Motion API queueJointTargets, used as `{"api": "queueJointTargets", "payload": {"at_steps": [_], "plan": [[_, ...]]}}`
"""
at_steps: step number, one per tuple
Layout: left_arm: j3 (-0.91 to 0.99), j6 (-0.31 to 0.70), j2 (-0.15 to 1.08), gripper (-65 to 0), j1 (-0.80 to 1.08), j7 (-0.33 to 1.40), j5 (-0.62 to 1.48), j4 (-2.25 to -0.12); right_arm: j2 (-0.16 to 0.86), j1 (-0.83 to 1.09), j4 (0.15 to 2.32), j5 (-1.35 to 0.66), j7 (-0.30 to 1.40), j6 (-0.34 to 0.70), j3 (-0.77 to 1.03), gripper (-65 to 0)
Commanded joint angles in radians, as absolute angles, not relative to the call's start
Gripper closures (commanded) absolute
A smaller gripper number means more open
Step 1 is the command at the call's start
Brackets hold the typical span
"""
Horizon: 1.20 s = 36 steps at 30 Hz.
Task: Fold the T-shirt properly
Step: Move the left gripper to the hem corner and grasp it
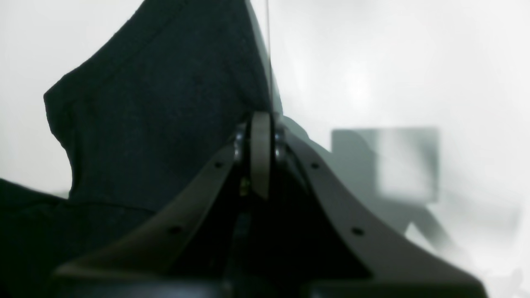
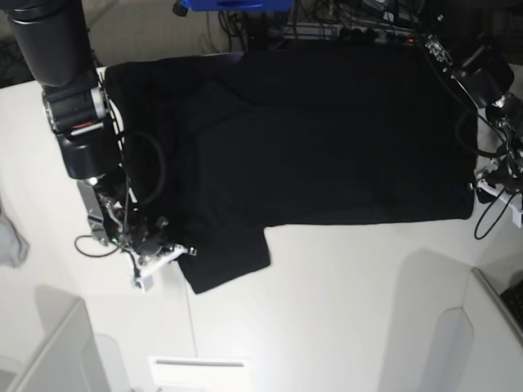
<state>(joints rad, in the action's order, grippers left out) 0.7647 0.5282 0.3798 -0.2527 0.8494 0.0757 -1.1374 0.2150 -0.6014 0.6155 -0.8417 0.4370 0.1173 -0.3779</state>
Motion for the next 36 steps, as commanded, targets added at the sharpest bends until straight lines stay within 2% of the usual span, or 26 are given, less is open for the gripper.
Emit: {"api": "queueJointTargets", "payload": {"at_steps": [1,14,20,26,31,33,36], "plan": [[0.765,0.533,0.403,-41.5,-0.294,0.826,0.074,-1.133,0.223,-0.631,0.628,-0.842,0.438,0.119,-0.375,0.0],[0.645,0.532,0.427,-41.3,-0.438,0.598,0.061,-0.817,0.223,-0.63,0.628,-0.843,0.438,0.119,-0.375,0.0],[0.642,0.467,0.423,-41.3,-0.45,0.587,0.059,-0.786,0.223,-0.63,0.628,-0.843,0.438,0.119,-0.375,0.0],[0.641,0.466,0.423,-41.1,-0.453,0.547,0.058,-0.711,0.223,-0.628,0.628,-0.843,0.438,0.119,-0.375,0.0],[0.547,0.466,0.423,-40.6,-0.449,0.515,0.07,-0.664,0.223,-0.627,0.628,-0.843,0.438,0.119,-0.375,0.0],[0.545,0.466,0.421,-36.0,-0.447,0.515,0.07,-0.664,0.226,-0.627,0.628,-0.843,0.438,0.119,-0.375,0.0],[0.545,0.466,0.421,-19.1,-0.447,0.515,0.07,-0.662,0.229,-0.627,0.628,-0.843,0.438,0.119,-0.375,0.0]]}}
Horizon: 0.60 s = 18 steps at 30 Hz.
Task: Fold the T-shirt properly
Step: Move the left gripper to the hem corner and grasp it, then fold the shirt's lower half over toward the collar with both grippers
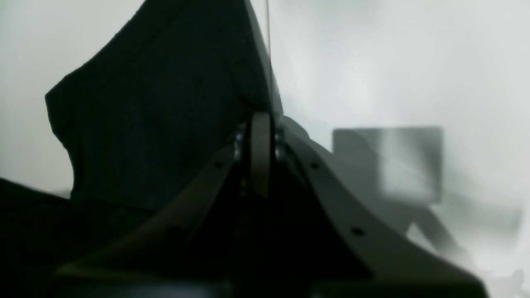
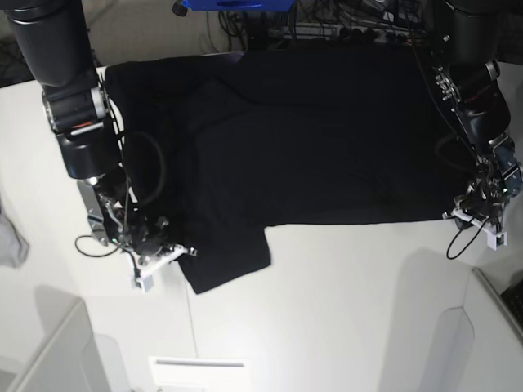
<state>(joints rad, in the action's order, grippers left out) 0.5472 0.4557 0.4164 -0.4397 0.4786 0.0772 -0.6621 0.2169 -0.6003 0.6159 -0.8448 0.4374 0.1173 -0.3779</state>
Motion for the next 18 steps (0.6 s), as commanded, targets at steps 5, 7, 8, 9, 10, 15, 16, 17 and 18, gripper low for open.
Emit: {"api": "queueJointTargets", "payload": {"at_steps": [5,7,8,9,10,15,16,17,18], "plan": [[0.539,0.466,0.423,0.0,-0.453,0.515,0.07,-0.664,0.229,-0.627,0.628,-0.843,0.433,0.119,-0.369,0.0],[0.538,0.466,0.424,0.0,-0.456,0.516,0.07,-0.665,0.229,-0.627,0.628,-0.843,0.433,0.119,-0.369,0.0],[0.538,0.467,0.424,0.0,-0.458,0.518,0.07,-0.665,0.229,-0.627,0.628,-0.843,0.433,0.119,-0.367,0.0],[0.538,0.472,0.426,0.0,-0.46,0.519,0.07,-0.667,0.229,-0.627,0.63,-0.843,0.432,0.119,-0.367,0.0],[0.538,0.478,0.426,0.0,-0.46,0.519,0.07,-0.676,0.229,-0.627,0.639,-0.843,0.432,0.119,-0.367,0.0],[0.544,0.49,0.423,0.0,-0.421,0.535,0.071,-0.814,0.236,-0.607,0.742,-0.843,0.432,0.116,-0.367,0.0],[0.544,0.49,0.423,0.0,-0.417,0.565,0.071,-0.84,0.245,-0.605,0.76,-0.843,0.433,0.116,-0.366,0.0],[0.545,0.492,0.423,0.0,-0.414,0.598,0.073,-0.869,0.248,-0.605,0.771,-0.843,0.435,0.114,-0.366,0.0],[0.547,0.493,0.421,0.0,-0.406,0.622,0.074,-0.901,0.249,-0.601,0.779,-0.843,0.437,0.114,-0.366,0.0]]}}
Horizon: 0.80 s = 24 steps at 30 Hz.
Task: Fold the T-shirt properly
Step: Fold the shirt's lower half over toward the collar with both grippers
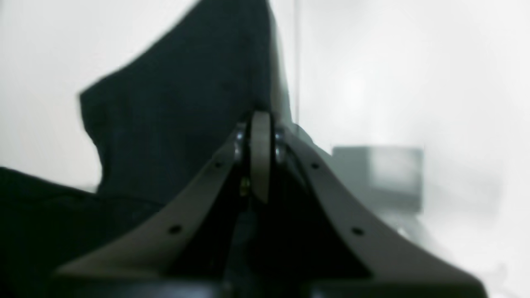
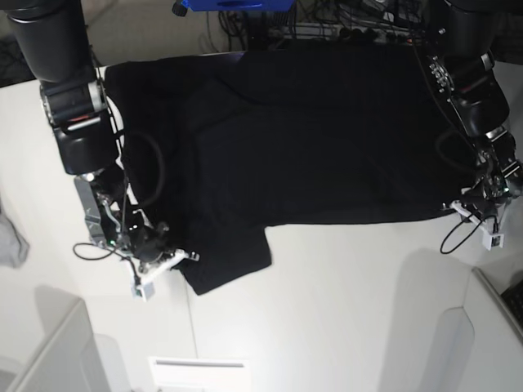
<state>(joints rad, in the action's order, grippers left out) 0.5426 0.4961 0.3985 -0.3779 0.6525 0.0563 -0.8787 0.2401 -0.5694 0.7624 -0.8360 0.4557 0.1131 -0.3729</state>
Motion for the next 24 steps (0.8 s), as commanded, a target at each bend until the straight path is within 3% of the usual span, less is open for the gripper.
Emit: {"api": "queueJointTargets", "payload": {"at_steps": [1,8,24], "plan": [[0.547,0.499,0.421,0.0,-0.4,0.642,0.087,-0.934,0.251,-0.595,0.788,-0.843,0.435,0.114,-0.366,0.0],[0.547,0.509,0.427,0.0,-0.311,0.728,0.217,-1.098,0.254,-0.549,0.869,-0.843,0.433,0.113,-0.344,0.0],[0.63,0.512,0.424,0.0,-0.128,0.831,0.294,-1.366,0.289,-0.406,1.092,-0.843,0.444,0.113,-0.231,0.0]]}}
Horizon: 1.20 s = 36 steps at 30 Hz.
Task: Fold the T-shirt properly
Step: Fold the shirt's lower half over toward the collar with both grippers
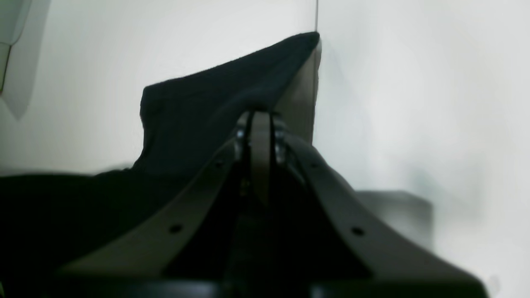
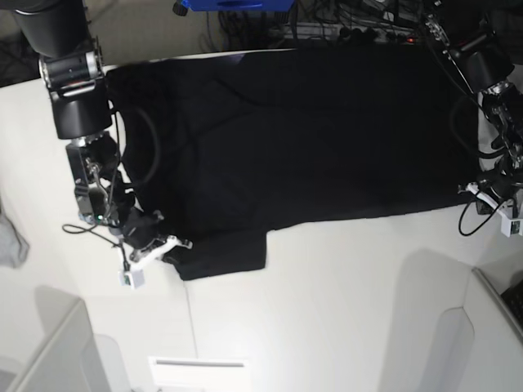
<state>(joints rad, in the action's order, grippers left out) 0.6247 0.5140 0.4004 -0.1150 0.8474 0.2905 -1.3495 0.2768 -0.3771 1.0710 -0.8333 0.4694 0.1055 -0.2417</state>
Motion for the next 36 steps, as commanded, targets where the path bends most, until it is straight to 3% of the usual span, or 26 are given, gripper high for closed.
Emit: {"api": "queueJointTargets", "payload": {"at_steps": [1,13,36], "plan": [[0.63,0.512,0.424,0.0,-0.113,0.835,0.312,-1.376,0.289,-0.397,1.102,-0.843,0.455,0.113,-0.213,0.0],[0.697,0.512,0.421,0.0,-0.008,0.97,0.41,-1.566,0.289,-0.312,1.264,-0.843,0.558,0.113,-0.085,0.0],[0.771,0.512,0.38,0.0,0.2,0.987,0.466,-1.782,0.288,-0.088,1.558,-0.843,0.708,0.113,0.125,0.0]]}}
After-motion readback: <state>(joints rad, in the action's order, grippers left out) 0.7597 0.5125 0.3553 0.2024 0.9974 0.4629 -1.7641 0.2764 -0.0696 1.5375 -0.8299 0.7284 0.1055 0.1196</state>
